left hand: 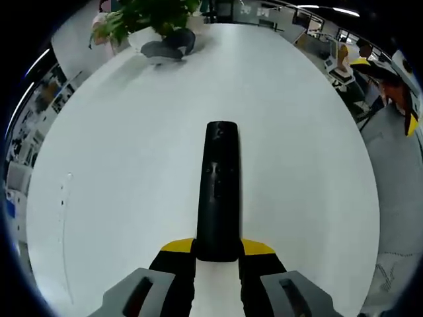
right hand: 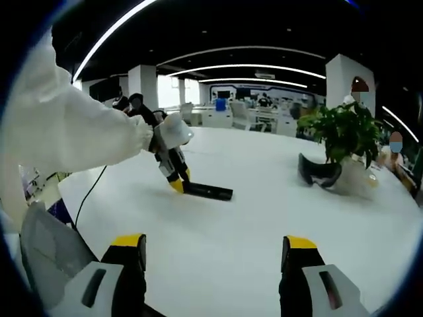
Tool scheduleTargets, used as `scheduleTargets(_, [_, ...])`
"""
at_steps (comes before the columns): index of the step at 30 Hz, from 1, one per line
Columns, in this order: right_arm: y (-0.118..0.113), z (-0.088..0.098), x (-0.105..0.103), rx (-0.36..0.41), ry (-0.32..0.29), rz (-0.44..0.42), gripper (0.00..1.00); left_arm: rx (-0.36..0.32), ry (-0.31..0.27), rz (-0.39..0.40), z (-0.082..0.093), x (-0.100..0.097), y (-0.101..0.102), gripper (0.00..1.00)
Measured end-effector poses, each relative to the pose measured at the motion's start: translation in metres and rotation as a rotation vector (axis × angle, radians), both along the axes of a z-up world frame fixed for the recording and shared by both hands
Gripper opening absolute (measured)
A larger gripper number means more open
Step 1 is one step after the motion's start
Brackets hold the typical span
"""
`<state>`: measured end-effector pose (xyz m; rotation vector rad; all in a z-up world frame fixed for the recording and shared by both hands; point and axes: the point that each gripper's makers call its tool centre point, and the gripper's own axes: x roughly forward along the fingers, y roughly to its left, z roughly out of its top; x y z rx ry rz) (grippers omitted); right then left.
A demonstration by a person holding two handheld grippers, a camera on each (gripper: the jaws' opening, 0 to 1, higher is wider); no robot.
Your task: Press the specified remote control buttons in sequence, fully releasing each button before pressing the next.
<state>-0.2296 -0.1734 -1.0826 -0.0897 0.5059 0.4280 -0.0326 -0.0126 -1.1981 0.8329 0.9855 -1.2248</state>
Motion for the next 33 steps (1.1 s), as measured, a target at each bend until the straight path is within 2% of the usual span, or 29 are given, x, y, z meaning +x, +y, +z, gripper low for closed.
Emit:
scheduleTargets(16, [0.000, -0.003, -0.002, -0.027, 0.012, 0.008, 0.83, 0.034, 0.005, -0.009, 0.004, 0.013, -0.001, 0.24])
scheduleTargets(33, [0.000, -0.006, -0.002, -0.026, 0.029, 0.013, 0.82, 0.059, 0.014, -0.010, 0.005, 0.045, 0.000, 0.24])
